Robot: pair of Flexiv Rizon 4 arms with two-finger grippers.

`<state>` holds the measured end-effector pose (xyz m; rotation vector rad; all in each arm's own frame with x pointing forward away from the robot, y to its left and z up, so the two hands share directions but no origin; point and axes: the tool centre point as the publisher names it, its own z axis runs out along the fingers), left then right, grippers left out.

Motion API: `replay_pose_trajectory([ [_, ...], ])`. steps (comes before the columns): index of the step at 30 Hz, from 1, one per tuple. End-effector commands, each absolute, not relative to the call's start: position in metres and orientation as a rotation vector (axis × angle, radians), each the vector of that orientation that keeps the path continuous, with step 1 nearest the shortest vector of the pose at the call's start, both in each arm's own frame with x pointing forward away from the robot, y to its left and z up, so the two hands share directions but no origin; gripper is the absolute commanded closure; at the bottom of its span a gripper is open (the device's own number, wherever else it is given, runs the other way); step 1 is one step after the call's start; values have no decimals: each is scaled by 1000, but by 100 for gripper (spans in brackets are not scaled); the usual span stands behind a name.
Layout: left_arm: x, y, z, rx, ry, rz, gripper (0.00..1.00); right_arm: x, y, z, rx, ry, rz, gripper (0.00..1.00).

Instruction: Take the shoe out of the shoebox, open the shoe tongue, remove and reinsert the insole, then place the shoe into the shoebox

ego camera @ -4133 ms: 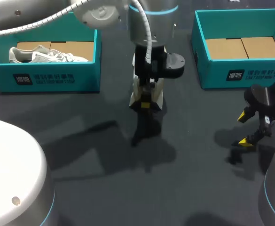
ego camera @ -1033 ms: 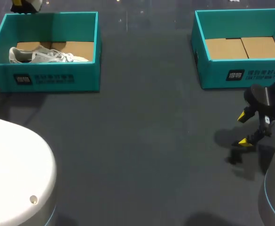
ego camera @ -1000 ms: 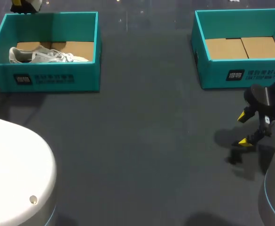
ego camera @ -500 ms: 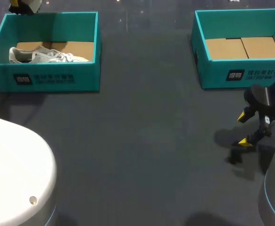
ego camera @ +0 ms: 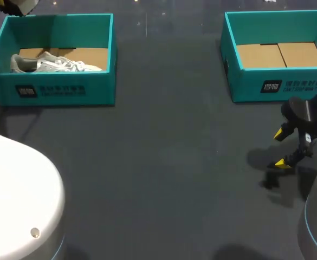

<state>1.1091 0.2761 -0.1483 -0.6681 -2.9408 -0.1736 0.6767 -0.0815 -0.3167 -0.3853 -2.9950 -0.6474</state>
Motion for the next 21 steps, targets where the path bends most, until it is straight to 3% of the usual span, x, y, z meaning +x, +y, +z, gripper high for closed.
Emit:
replay_pose_trajectory([
  [1,1115,296,-148,-1272,-2801,-196,100,675,-82,-316,-386,-2998,-647,0],
  [14,1119,299,-148,-1290,-2770,-213,100,675,-82,-316,-386,-2998,-647,0],
  [21,1124,295,-160,-1648,-2613,-308,100,675,-82,-316,-386,-2998,-647,0],
])
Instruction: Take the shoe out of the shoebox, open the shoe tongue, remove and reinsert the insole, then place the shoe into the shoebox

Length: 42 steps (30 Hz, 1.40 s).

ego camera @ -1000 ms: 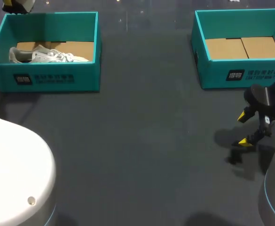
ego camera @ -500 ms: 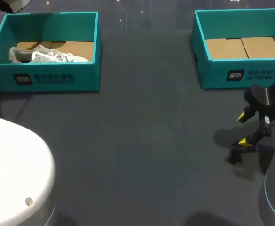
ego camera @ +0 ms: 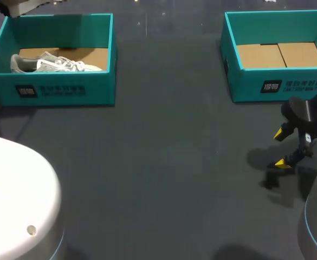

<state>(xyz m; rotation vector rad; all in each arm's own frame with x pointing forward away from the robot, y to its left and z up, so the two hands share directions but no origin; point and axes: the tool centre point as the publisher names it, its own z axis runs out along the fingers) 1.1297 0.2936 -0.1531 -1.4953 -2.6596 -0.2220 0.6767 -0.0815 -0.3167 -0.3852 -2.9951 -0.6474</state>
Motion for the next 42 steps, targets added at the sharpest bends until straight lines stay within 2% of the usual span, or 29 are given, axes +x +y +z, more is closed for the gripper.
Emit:
replay_pose_trajectory([
  [1,1124,296,-162,-1674,-2591,-305,100,675,-82,-316,-386,-2998,-647,0],
  [7,1132,299,-167,-1849,-2468,-383,100,675,-82,-316,-386,-2998,-647,0],
  [17,1132,299,-167,-1849,-2468,-383,100,675,-82,-316,-386,-2998,-647,0],
  [26,1148,297,-200,-1977,-2270,-489,100,675,-82,-316,-386,-2998,-647,0],
  [38,1151,299,-201,-1975,-2266,-489,100,675,-82,-316,-386,-2998,-647,0],
  [42,1158,297,-218,-1957,-2261,-495,100,675,-82,-316,-386,-2998,-647,0],
])
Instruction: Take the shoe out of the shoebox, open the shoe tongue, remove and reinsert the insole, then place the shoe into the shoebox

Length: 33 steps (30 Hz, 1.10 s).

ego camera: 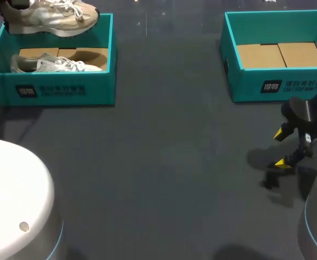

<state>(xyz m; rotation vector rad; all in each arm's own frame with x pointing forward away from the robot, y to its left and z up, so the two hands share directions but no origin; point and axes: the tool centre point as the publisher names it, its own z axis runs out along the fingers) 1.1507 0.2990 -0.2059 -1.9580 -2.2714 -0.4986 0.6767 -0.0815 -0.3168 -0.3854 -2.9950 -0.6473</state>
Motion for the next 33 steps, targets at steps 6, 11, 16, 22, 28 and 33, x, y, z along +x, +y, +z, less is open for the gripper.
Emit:
replay_pose_trajectory([
  [6,1162,298,-231,-2005,-2242,-440,100,675,-82,-316,-386,-2998,-647,0],
  [11,1167,297,-242,-2013,-2226,-423,100,675,-82,-316,-386,-2998,-647,0],
  [16,1167,298,-249,-2045,-2193,-421,100,675,-82,-316,-386,-2998,-647,0],
  [22,1170,298,-261,-2051,-2168,-419,100,675,-82,-316,-386,-2998,-647,0],
  [28,1175,297,-273,-2030,-2167,-411,100,675,-82,-316,-386,-2998,-647,0],
  [33,1178,294,-280,-2014,-2169,-416,100,675,-82,-316,-386,-2998,-647,0],
])
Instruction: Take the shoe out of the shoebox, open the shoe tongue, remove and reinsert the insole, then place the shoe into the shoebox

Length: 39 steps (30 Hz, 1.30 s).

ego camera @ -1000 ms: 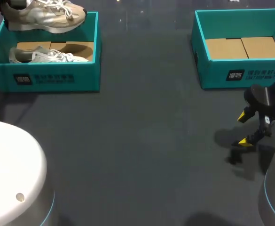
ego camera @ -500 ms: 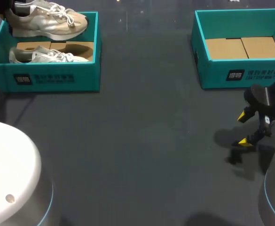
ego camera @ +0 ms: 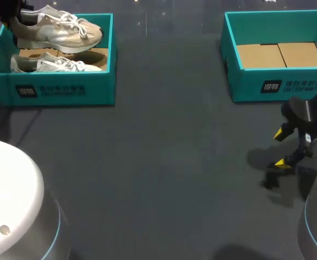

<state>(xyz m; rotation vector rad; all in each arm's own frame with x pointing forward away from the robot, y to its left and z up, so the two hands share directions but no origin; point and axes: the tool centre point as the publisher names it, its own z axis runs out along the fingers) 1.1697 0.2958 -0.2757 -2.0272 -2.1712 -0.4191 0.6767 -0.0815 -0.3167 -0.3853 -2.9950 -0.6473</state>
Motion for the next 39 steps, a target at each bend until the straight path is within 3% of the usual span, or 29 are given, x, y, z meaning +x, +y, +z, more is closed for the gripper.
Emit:
replay_pose_trajectory([
  [1,1179,293,-282,-2007,-2171,-421,100,675,-82,-316,-386,-2998,-647,0],
  [39,1185,286,-322,-1991,-2146,-418,100,675,-82,-316,-386,-2998,-647,0],
])
